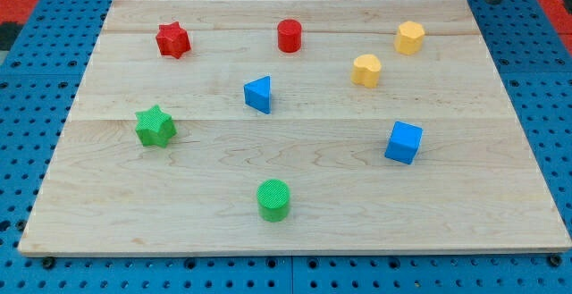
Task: Group up the yellow blocks and red blocks at the top left side of the board
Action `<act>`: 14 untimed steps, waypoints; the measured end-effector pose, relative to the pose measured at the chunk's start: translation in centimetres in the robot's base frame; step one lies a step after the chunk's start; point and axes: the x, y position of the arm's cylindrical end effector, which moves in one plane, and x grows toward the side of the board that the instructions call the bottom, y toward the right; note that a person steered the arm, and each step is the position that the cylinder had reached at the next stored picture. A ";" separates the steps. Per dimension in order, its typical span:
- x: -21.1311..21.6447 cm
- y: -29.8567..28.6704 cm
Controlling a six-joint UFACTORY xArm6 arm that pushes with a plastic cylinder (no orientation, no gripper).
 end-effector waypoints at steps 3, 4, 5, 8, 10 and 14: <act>6.9 -12.4; 7.0 -16.3; 7.5 -11.3; 6.4 -21.1; 4.9 -24.0; 9.9 -40.9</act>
